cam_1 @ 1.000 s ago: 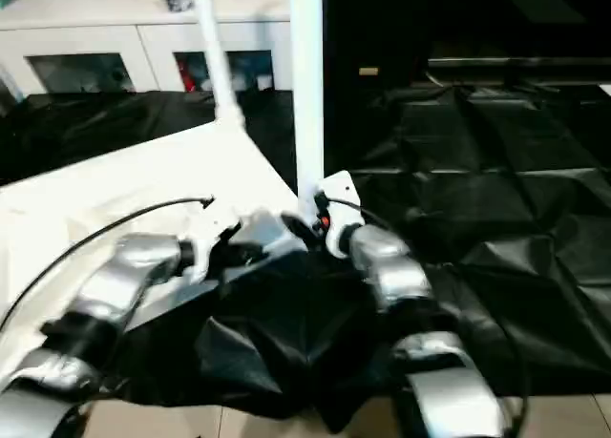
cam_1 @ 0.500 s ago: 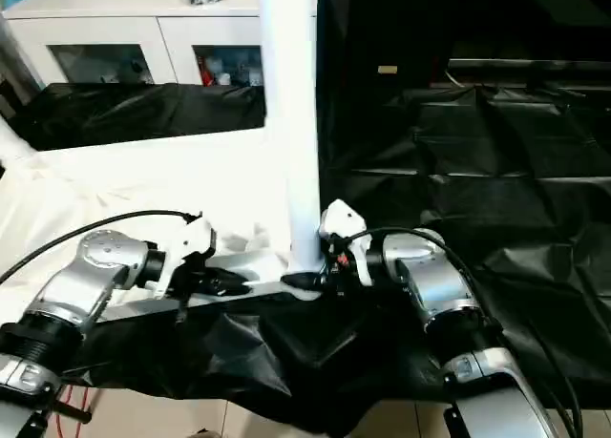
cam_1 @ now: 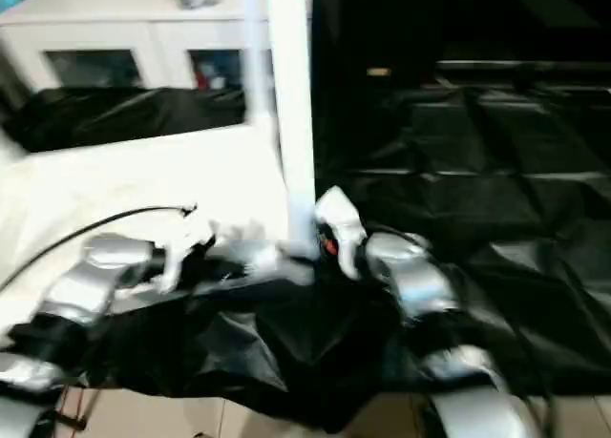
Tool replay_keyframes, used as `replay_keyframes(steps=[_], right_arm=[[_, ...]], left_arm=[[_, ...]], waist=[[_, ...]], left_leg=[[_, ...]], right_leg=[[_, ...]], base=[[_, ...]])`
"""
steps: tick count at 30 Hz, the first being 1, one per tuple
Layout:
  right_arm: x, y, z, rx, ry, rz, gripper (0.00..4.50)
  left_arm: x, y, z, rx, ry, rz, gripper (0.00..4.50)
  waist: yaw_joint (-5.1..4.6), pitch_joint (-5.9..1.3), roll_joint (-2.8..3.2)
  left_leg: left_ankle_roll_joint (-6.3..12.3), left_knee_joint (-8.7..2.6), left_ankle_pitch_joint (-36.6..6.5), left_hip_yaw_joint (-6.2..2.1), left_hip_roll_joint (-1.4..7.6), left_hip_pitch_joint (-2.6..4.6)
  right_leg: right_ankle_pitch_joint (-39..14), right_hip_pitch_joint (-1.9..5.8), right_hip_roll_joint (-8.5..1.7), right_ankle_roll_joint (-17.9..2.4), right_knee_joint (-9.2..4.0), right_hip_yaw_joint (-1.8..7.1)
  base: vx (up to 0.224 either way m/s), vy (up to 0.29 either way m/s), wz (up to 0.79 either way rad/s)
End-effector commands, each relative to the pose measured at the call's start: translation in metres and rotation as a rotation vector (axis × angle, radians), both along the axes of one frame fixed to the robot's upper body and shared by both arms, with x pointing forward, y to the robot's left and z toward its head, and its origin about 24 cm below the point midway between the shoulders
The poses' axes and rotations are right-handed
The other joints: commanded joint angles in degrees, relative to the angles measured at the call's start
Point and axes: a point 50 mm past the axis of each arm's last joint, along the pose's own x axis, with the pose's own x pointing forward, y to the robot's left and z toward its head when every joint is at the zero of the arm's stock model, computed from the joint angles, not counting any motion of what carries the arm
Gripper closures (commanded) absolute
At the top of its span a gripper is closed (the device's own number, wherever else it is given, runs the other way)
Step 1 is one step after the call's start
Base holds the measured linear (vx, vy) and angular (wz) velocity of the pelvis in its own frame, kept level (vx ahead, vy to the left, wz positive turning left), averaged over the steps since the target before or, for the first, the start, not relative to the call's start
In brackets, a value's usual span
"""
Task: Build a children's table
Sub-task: Rotate leg to tighten
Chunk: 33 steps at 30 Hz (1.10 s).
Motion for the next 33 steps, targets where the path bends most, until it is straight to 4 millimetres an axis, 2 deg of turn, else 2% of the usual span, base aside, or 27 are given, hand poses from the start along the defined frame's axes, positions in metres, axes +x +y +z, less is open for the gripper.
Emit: replay_keyframes(steps=[1,3,5,6,10,12,13,14,16,17,19,21,22,27,28,33], right_arm=[[-0.007,0.035,-0.017,0.016,0.091,-0.005,1.74],[-0.003,0.042,-0.019,0.029,0.112,-0.108,1.74],[-0.001,0.046,-0.020,0.014,0.093,-0.140,1.74],[-0.001,0.049,-0.018,0.025,0.082,-0.131,1.18],[-0.001,0.052,-0.016,0.064,0.095,-0.105,0.84],[-0.002,0.050,-0.012,0.050,0.063,-0.043,0.67],[-0.002,0.047,-0.007,0.057,0.043,0.025,0.67],[-0.002,0.047,-0.006,0.060,0.041,0.037,0.67],[-0.005,0.044,-0.002,0.051,0.012,0.134,0.67],[-0.006,0.042,0.000,0.049,0.004,0.178,0.67],[-0.009,0.037,0.003,0.047,-0.005,0.253,0.67],[-0.013,0.032,0.006,0.044,-0.009,0.342,0.67],[-0.017,0.029,0.007,0.042,-0.008,0.397,0.67],[-0.029,0.016,0.011,0.007,0.029,0.586,0.67],[-0.032,0.013,0.010,-0.015,0.043,0.619,0.67],[-0.036,0.006,0.009,-0.028,0.061,0.659,1.00]], left_arm=[[0.003,-0.039,0.009,-0.070,-0.027,-0.043,4.50],[0.003,-0.051,0.007,-0.062,-0.027,0.000,4.50],[0.002,-0.056,0.007,-0.064,-0.025,0.003,4.50],[0.002,-0.059,0.007,-0.066,-0.030,-0.002,4.50],[0.001,-0.061,0.007,-0.066,-0.035,-0.015,4.50],[0.000,-0.055,0.006,-0.054,-0.037,-0.037,4.50],[-0.002,-0.048,0.005,-0.047,-0.036,-0.072,4.50],[-0.003,-0.047,0.005,-0.047,-0.035,-0.078,4.50],[-0.006,-0.040,0.007,-0.044,-0.039,-0.131,4.50],[-0.007,-0.037,0.007,-0.039,-0.036,-0.152,4.50],[-0.009,-0.030,0.007,-0.025,-0.032,-0.186,4.50],[-0.012,-0.025,0.008,-0.023,-0.022,-0.228,4.50],[-0.014,-0.021,0.008,-0.018,-0.013,-0.250,4.50],[-0.016,-0.009,0.008,0.008,0.002,-0.307,4.50],[-0.016,-0.007,0.009,0.014,0.005,-0.315,4.50],[-0.018,-0.004,0.010,0.011,0.014,-0.351,4.50]], waist=[[-0.17,-2.79,-0.52],[-0.18,-2.86,-0.28],[-0.07,-3.01,-0.44],[-0.06,-2.98,-0.40],[-0.03,-3.05,-0.45],[-0.04,-3.03,-0.39],[-0.07,-3.09,-0.64],[-0.02,-3.18,-0.62],[0.05,-3.40,-0.60],[0.18,-3.52,-0.59],[0.29,-3.75,-0.61],[0.49,-3.59,-0.62],[0.61,-3.53,-0.50],[1.38,-3.44,-0.62],[1.45,-3.41,-0.65],[1.83,-3.43,-0.68]], left_leg=[[0.75,-4.50,-11.8,-0.23,1.02,0.34],[0.96,-4.43,-10.8,-0.22,1.08,0.28],[1.04,-4.36,-10.0,-0.26,0.99,0.25],[1.22,-4.35,-9.6,-0.26,0.95,0.16],[2.83,-4.26,-9.2,-0.19,0.95,0.12],[2.92,-4.30,-9.5,-0.20,1.00,0.11],[3.32,-4.23,-9.5,-0.17,0.97,0.06],[3.57,-4.16,-9.1,-0.22,0.94,-0.05],[4.40,-3.93,-6.8,-0.23,1.04,-0.15],[5.64,-3.69,-4.7,-0.10,1.07,-0.25],[6.70,-3.37,-3.4,-0.02,0.98,-0.28],[7.66,-3.33,-3.5,0.03,1.07,-0.35],[7.71,-3.38,-4.3,0.04,1.15,-0.23],[6.71,-3.56,-6.1,0.13,1.38,0.15],[6.64,-3.57,-5.9,0.08,1.35,0.03],[6.00,-3.55,-5.7,0.06,1.29,-0.03]], right_leg=[[-11.3,2.45,-2.72,-12.3,-5.15,2.29],[-10.1,2.46,-2.82,-12.5,-5.11,2.39],[-9.3,2.59,-2.80,-12.6,-5.03,2.23],[-8.7,2.62,-2.77,-12.6,-5.02,2.23],[-6.5,2.75,-2.72,-13.0,-4.92,2.16],[-6.7,2.73,-2.72,-13.0,-4.95,2.13],[-6.5,2.81,-2.72,-13.0,-4.95,2.13],[-6.0,2.97,-2.73,-13.1,-4.83,2.10],[-2.5,3.12,-2.73,-13.6,-4.44,2.06],[1.3,3.11,-2.68,-14.5,-4.02,2.00],[4.6,3.14,-2.49,-15.3,-3.60,1.91],[5.4,3.04,-2.47,-15.6,-3.57,1.83],[4.2,2.94,-2.53,-15.7,-3.63,1.81],[0.9,2.68,-2.50,-15.6,-3.85,1.98],[0.9,2.76,-2.49,-15.5,-3.82,1.98],[0.4,2.79,-2.63,-15.1,-3.80,2.06]], base=[[0.000,0.000,0.00],[0.000,0.000,0.00],[0.000,0.000,0.00],[0.000,0.000,0.00],[0.000,0.000,0.00],[0.000,0.000,0.00],[0.000,0.000,0.00],[0.000,0.000,0.00],[0.000,0.000,0.00],[0.000,0.000,0.00],[0.000,0.000,0.00],[0.000,0.000,0.00],[0.000,0.000,0.00],[0.000,0.000,0.00],[0.000,0.000,0.00],[0.000,0.000,0.00]])
